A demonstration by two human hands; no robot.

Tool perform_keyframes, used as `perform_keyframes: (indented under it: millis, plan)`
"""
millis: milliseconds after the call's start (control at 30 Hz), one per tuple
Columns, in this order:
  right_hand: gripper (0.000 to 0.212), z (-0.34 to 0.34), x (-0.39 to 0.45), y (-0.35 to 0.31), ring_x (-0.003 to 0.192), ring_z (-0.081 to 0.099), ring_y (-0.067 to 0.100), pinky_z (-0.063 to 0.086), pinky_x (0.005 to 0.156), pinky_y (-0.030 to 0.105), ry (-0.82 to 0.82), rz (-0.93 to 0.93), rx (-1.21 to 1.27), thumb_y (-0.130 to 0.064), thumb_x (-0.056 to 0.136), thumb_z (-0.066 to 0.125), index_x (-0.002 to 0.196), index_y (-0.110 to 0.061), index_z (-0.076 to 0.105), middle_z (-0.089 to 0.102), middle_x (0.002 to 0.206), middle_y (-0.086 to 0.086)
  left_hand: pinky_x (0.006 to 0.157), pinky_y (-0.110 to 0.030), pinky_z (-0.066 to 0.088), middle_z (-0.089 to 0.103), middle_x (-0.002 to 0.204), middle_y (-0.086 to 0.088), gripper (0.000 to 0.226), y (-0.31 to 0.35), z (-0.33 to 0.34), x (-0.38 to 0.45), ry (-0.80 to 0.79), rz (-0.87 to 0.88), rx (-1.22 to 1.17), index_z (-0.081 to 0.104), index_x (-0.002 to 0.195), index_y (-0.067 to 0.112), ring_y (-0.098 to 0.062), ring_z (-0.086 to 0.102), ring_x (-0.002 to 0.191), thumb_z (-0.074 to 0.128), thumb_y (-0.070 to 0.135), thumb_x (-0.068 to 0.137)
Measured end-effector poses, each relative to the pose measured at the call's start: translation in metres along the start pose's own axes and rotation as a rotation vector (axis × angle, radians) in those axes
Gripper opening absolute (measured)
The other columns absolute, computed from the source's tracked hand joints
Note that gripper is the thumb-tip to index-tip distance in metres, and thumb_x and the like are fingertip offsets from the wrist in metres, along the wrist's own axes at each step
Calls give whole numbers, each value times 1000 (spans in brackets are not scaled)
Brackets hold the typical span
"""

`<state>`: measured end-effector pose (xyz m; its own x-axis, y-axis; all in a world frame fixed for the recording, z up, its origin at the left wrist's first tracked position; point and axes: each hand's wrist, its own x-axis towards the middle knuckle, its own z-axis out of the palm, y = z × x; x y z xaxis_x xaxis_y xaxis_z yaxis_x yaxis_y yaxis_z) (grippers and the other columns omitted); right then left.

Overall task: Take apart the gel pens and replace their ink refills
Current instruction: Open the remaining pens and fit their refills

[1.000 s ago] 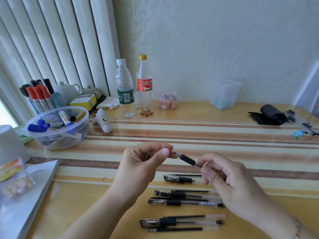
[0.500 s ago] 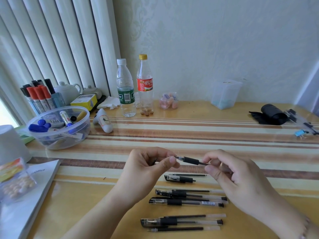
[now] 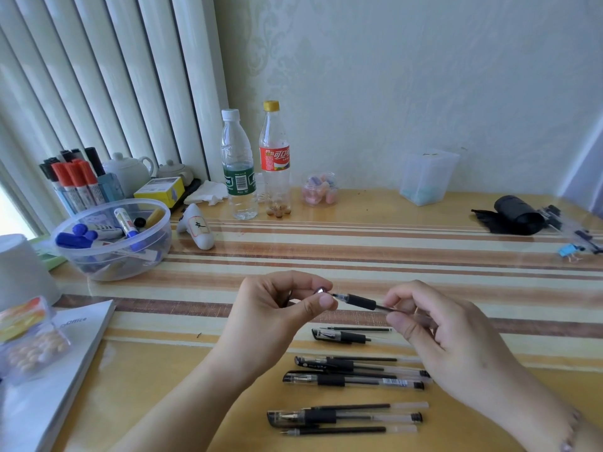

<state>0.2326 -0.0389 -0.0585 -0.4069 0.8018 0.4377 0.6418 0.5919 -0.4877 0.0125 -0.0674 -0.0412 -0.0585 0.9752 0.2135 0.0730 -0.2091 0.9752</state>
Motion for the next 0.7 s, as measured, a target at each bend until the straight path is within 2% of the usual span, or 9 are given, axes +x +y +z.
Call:
perform_keyframes:
  millis: [100,300,400,467,533,633,700]
  plan:
    - [21,-1,0,-2,57,58,8,49,49,24,5,-9,-37,-56,83,42,96,-43,53,63,73,-23,48,-3,41,76,75,-14,25,-1,0,0,-6,9,24,74,89,4,6,55,42,73,19,69]
    - [25,-3,1,-4,47,50,0,47,46,27,31,-6,-33,-53,84,43,96,-37,59,66,76,-18,46,-2,39,75,76,-15,28,0,-4,1,30,4,3,73,90,1,7,52,38,71,19,70]
    - [20,-2,0,-5,52,56,-2,52,49,30,20,-1,-32,-53,85,44,96,-42,56,65,76,-21,51,-5,44,77,76,-14,26,-3,-3,1,-23,-5,42,73,90,2,5,56,42,72,20,71]
    - [18,-1,-1,-4,62,64,2,57,56,34,2,0,-29,-55,87,44,97,-43,55,66,76,-23,57,-8,48,78,74,-7,24,-8,-4,1,-35,7,102,75,89,8,1,65,55,73,24,71]
    - [18,-2,-1,-2,63,67,6,58,56,36,7,-9,-37,-57,88,46,97,-43,55,67,76,-23,62,-14,51,76,71,1,18,-12,-6,1,-36,36,229,76,87,17,-3,66,61,76,30,74]
    - [17,-5,0,-4,62,62,-4,51,49,23,16,-35,-57,-52,86,49,94,-40,59,66,76,-27,58,-5,40,69,63,20,9,-16,-5,-2,-61,81,435,78,87,24,9,57,55,77,28,79]
    - [19,-6,0,-6,67,59,-13,47,50,16,16,-57,-66,-50,83,49,92,-38,61,64,77,-30,67,-5,45,73,74,25,9,-17,-4,-3,-78,79,481,78,89,27,13,64,71,76,27,81]
